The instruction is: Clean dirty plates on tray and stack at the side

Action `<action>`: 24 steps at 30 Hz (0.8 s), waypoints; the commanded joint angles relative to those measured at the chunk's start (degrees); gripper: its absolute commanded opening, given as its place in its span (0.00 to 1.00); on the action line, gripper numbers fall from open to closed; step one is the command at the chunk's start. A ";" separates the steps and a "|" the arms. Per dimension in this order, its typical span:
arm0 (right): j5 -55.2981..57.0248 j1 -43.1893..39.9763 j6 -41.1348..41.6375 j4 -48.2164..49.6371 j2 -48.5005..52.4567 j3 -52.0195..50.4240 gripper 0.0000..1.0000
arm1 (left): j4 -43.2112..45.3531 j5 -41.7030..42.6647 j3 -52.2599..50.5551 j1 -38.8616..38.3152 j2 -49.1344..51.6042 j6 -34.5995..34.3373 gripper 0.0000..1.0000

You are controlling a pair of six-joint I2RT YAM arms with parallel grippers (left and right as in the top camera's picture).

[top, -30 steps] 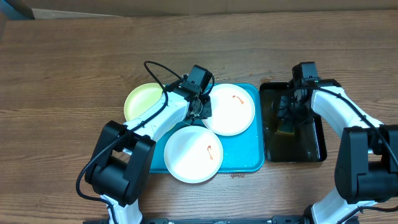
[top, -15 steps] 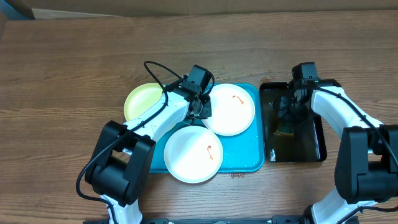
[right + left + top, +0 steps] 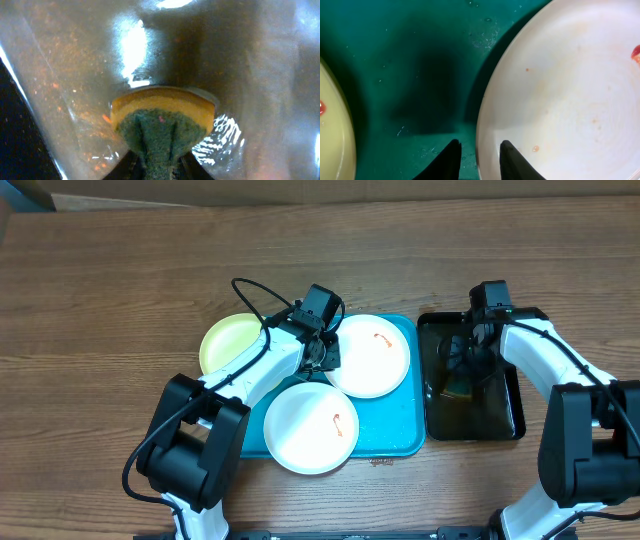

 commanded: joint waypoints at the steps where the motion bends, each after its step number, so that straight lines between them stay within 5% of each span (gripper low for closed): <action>1: -0.02 -0.15 -0.28 0.13 -0.13 -0.20 0.32 | 0.42 -0.72 1.07 -0.26 0.28 1.14 0.32; 13: -0.04 0.39 -0.02 1.25 -0.02 -2.14 0.39 | 0.39 -0.70 1.07 -0.26 0.31 1.14 0.31; 18: -0.04 0.39 -0.04 1.31 -0.02 -2.56 0.25 | 0.42 -0.70 1.07 -0.26 0.31 1.14 0.31; 21: -0.02 0.37 -0.11 1.40 -0.04 -2.29 0.04 | 0.42 -0.70 1.07 -0.26 0.31 1.14 0.32; 24: -0.02 0.02 -0.11 -1.27 -0.17 0.13 0.04 | 0.42 -0.70 1.07 -0.26 0.31 1.14 0.31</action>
